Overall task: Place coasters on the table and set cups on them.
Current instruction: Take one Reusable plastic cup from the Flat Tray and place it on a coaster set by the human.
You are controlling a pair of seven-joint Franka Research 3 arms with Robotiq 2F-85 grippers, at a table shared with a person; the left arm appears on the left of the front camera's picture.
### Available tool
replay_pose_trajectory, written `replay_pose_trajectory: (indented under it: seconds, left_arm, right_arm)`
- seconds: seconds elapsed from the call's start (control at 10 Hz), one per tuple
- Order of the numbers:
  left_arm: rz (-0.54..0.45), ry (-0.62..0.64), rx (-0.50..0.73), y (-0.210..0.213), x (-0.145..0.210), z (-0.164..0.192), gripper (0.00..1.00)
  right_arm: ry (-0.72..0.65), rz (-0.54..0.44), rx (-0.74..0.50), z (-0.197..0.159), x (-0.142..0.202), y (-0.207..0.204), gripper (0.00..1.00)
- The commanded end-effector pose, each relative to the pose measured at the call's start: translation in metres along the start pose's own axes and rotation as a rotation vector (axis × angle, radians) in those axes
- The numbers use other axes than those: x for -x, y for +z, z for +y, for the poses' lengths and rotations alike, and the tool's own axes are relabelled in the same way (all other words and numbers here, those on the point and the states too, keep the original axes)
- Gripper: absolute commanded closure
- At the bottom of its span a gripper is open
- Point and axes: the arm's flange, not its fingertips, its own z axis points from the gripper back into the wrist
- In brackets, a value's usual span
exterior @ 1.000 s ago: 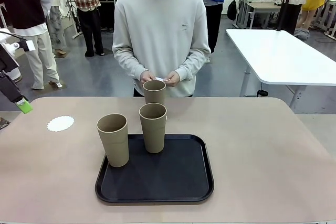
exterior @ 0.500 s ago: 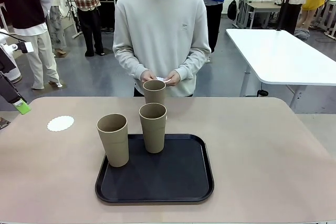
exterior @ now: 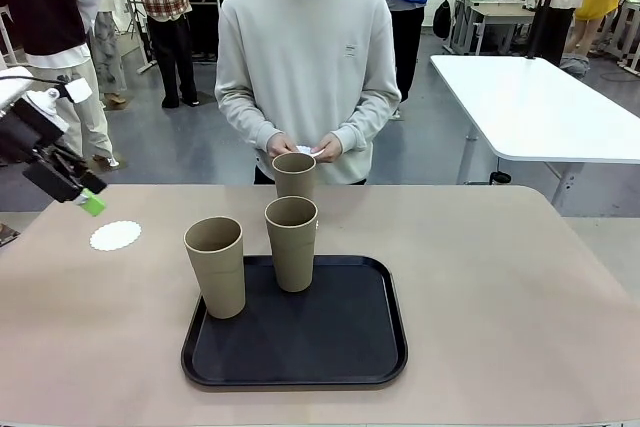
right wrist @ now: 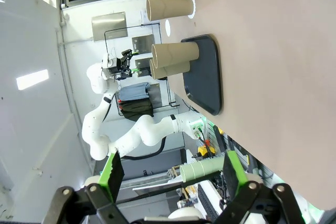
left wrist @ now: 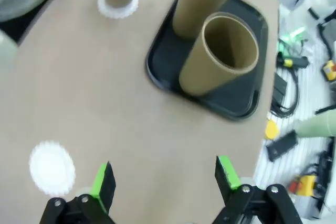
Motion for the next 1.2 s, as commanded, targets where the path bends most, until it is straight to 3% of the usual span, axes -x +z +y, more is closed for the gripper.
replay_pose_trajectory:
  seconds: [0.0, 0.2, 0.4, 0.6, 0.7, 1.1]
  left_arm:
    - [-0.274, -0.182, 0.056, -0.022, 0.024, 0.000, 0.00]
    - [-0.417, -0.136, 0.232, -0.029, 0.044, 0.019, 0.00]
    - [-0.471, -0.185, 0.314, -0.040, 0.057, 0.022, 0.00]
    - [-0.415, -0.218, 0.299, -0.052, 0.063, 0.017, 0.00]
    - [-0.493, -0.181, 0.301, -0.045, 0.061, 0.007, 0.00]
    - [-0.468, -0.187, 0.309, -0.050, 0.065, 0.011, 0.00]
  right_arm:
    - [-0.003, 0.004, 0.004, 0.000, 0.002, 0.000, 0.00]
    - [-0.003, 0.004, 0.004, 0.000, 0.002, 0.000, 0.00]
    - [-0.003, 0.004, 0.004, 0.000, 0.002, 0.000, 0.00]
    - [-0.003, 0.004, 0.004, 0.000, 0.002, 0.000, 0.00]
    - [-0.003, 0.004, 0.004, 0.000, 0.002, 0.000, 0.00]
    - [-0.003, 0.004, 0.004, 0.000, 0.002, 0.000, 0.00]
